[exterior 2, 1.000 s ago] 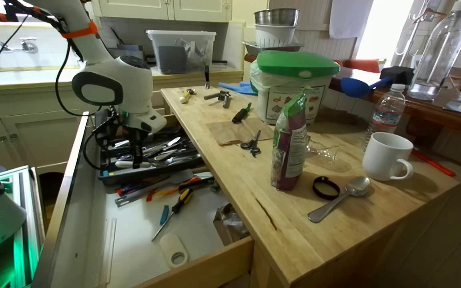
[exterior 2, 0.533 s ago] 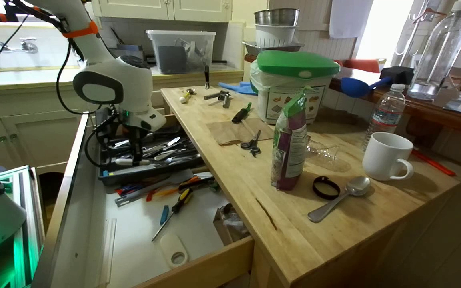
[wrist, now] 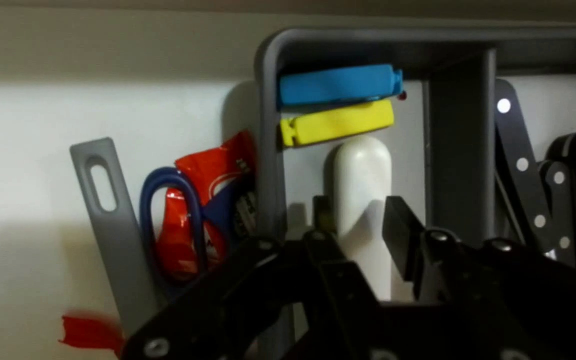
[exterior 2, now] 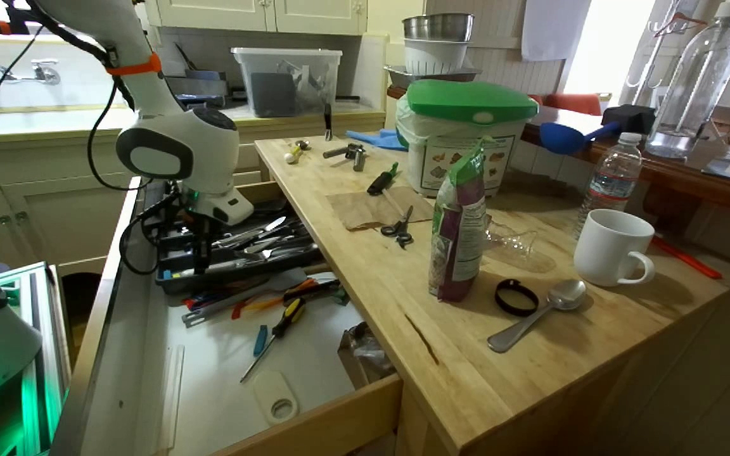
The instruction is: Put the white and silver peeler inside the open drawer.
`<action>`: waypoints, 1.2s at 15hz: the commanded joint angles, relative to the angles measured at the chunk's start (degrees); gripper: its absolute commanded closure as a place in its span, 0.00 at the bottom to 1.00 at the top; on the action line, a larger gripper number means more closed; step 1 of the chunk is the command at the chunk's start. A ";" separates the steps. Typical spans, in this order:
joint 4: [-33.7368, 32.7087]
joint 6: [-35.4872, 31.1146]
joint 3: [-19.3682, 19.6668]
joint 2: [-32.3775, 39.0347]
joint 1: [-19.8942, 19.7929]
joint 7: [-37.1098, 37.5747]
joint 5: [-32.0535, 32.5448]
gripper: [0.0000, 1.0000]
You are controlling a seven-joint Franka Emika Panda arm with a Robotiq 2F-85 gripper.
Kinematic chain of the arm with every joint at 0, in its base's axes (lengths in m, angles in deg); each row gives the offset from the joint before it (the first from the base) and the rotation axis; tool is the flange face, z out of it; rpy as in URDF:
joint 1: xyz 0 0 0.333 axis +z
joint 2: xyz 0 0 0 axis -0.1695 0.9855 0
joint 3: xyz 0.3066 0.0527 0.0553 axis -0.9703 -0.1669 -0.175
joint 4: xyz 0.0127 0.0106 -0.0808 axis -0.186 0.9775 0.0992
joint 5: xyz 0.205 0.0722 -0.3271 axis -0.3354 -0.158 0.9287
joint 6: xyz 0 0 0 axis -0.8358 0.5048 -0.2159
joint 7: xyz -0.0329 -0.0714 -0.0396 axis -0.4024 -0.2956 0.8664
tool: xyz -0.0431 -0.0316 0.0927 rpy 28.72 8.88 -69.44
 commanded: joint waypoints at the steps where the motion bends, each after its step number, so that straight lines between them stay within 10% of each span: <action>1: -0.66 1.32 -0.84 2.06 -0.99 3.00 -0.08 0.92; 12: 1.16 4.00 2.45 -4.43 0.79 14.95 12.03 0.92; 13: 1.50 4.75 2.30 -7.32 0.87 14.72 13.47 0.77; 14: 1.88 6.02 2.88 -10.27 1.61 16.00 16.56 0.43; 18: 1.15 12.50 2.23 -23.09 2.44 18.37 28.01 0.33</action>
